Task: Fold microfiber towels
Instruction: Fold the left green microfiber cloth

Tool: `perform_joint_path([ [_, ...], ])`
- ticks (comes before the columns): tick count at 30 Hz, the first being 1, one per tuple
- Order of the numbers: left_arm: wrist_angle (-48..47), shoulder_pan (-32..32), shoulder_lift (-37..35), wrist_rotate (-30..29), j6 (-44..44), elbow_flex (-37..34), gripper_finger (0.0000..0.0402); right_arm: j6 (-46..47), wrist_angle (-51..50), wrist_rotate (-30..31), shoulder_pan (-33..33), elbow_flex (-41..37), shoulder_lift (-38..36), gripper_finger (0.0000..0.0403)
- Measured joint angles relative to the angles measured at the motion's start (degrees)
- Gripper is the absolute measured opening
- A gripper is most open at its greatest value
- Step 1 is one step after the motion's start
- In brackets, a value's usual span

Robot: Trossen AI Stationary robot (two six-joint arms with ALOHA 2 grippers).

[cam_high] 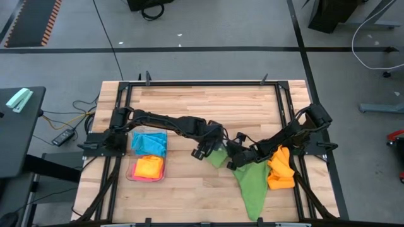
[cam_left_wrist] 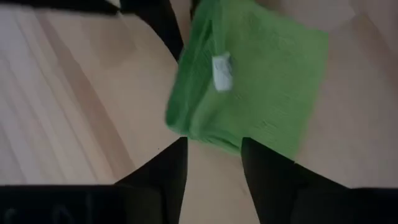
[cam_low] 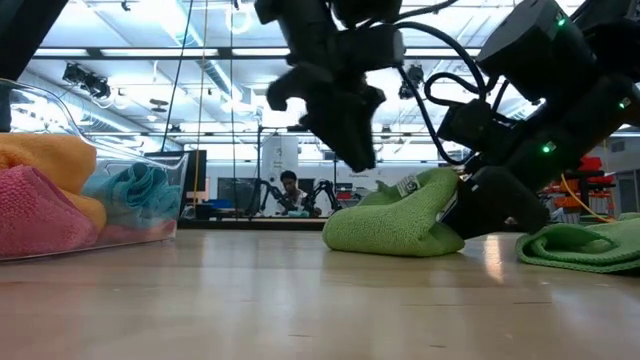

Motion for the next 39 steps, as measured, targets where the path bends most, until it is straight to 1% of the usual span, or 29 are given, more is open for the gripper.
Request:
perform_joint_path([
  [3,-3.3,0.0,-0.2,0.2,-2.4,0.0,0.0140,0.0,-1.3,-0.1,0.0,0.0,-0.8,0.0046],
  [5,-3.1,-0.1,-0.2,0.7,-3.1,-0.2,0.0124,0.1,-2.6,-0.1,0.0,0.0,-1.5,0.0046],
  [8,0.0,-0.3,-1.3,1.3,-3.4,-3.0,0.0100,0.6,-3.8,0.0,0.0,0.0,-2.1,0.0046],
  [10,4.6,-0.4,-2.2,1.7,-3.4,-5.8,0.0084,0.6,-4.1,-0.4,0.1,0.0,-2.8,0.0046],
  [15,9.9,-0.4,-4.4,1.9,-4.6,-12.2,0.0053,0.6,-9.9,-1.4,0.4,0.0,-7.2,0.0046],
  [19,12.2,-0.4,-6.3,2.1,-5.2,-14.8,0.0039,-0.2,-13.6,-1.7,1.0,0.0,-12.0,0.0046],
  [25,12.6,0.7,-6.5,2.4,-3.9,-15.0,0.0030,-2.9,-17.3,-2.0,1.3,0.0,-16.7,0.0046],
  [28,11.7,1.4,-6.5,2.3,-4.0,-15.0,0.0025,-1.4,-25.7,-2.0,1.7,0.0,-19.6,0.0046],
  [32,13.7,1.9,-7.2,2.7,-3.7,-15.0,0.0014,-0.5,-30.8,-1.1,1.7,0.0,-23.9,0.0046],
  [34,14.8,1.9,-7.2,4.6,-3.7,-15.0,0.0011,-0.9,-32.8,-1.1,1.9,0.0,-25.9,0.0046],
  [37,15.8,1.6,-7.1,10.5,-2.6,-15.0,0.0011,-1.5,-35.2,-0.7,2.3,0.0,-28.4,0.0046],
  [39,16.2,1.2,-6.6,13.9,-2.3,-15.0,0.0019,-2.8,-35.8,-0.4,2.7,-0.3,-29.7,0.0046],
])
